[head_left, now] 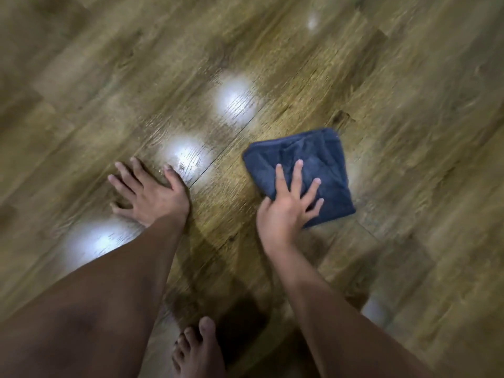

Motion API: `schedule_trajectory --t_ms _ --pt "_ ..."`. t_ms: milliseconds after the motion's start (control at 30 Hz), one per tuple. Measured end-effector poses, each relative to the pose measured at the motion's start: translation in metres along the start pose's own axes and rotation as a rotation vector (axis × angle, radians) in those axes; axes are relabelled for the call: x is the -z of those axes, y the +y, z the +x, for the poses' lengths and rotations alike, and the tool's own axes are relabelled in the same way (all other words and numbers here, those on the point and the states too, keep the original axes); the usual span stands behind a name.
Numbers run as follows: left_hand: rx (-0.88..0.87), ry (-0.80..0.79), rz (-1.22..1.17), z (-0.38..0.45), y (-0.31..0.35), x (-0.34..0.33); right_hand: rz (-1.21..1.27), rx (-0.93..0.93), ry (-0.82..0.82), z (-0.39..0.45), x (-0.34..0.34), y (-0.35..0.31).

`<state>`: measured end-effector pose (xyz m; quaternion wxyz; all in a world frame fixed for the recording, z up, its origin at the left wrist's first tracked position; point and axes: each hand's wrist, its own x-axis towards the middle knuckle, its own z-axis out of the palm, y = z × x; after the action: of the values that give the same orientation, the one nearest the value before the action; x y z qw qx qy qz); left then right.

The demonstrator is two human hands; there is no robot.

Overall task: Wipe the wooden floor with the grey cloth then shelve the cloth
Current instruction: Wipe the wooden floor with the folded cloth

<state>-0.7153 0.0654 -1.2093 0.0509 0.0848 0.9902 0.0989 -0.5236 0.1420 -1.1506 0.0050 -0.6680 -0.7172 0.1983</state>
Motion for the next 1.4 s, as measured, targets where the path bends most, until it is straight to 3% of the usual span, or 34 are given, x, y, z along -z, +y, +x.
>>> schedule_trajectory --t_ms 167,567,667,833,1033,1200,1333,1400 --pt "-0.023 -0.027 0.014 -0.001 0.001 0.006 -0.121 0.264 -0.148 -0.009 -0.012 -0.027" --pt "-0.002 -0.236 -0.064 0.011 -0.002 0.024 -0.168 0.409 -0.188 0.009 -0.009 -0.038" --pt "0.087 -0.281 -0.278 0.017 0.0 0.037 -0.184 0.473 -0.173 0.016 -0.014 -0.06" --pt "0.478 -0.288 -0.821 0.041 -0.026 0.073 -0.226 0.575 -0.232 0.024 -0.033 -0.116" --pt "0.496 -0.064 -0.645 0.003 -0.101 0.071 -0.269 0.906 -0.362 -0.037 -0.056 -0.148" --pt "0.332 0.037 -0.792 -0.016 -0.115 0.071 -0.332 1.287 -0.451 -0.1 -0.064 -0.1" --pt "-0.013 -0.077 -0.549 -0.022 -0.103 0.07 -0.325 1.546 -0.498 -0.104 -0.055 -0.049" --pt "-0.093 -0.12 -0.376 -0.028 -0.103 0.066 -0.324 1.64 -0.517 -0.083 -0.045 -0.031"
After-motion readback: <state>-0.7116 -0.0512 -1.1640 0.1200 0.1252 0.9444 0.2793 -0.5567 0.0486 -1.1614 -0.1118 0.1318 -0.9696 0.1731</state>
